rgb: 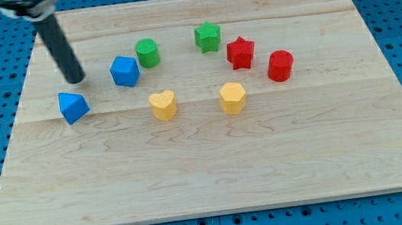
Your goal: Move the triangle above the heart
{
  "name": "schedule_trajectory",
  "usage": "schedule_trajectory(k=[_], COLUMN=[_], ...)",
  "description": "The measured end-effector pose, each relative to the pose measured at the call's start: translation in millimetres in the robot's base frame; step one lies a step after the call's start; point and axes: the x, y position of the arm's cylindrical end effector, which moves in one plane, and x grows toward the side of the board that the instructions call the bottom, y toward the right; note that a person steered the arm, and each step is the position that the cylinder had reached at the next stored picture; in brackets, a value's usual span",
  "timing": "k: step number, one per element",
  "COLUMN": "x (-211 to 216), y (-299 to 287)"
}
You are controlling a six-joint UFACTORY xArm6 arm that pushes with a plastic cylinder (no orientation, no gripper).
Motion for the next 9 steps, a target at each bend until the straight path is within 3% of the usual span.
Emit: schedule_trajectory(k=[2, 4, 5, 6, 7, 9], x=[10.7, 46.0, 72.3, 86.4, 58.1, 45.4], y=[75.7, -96.9, -109.5, -62.8, -34.2, -26.9])
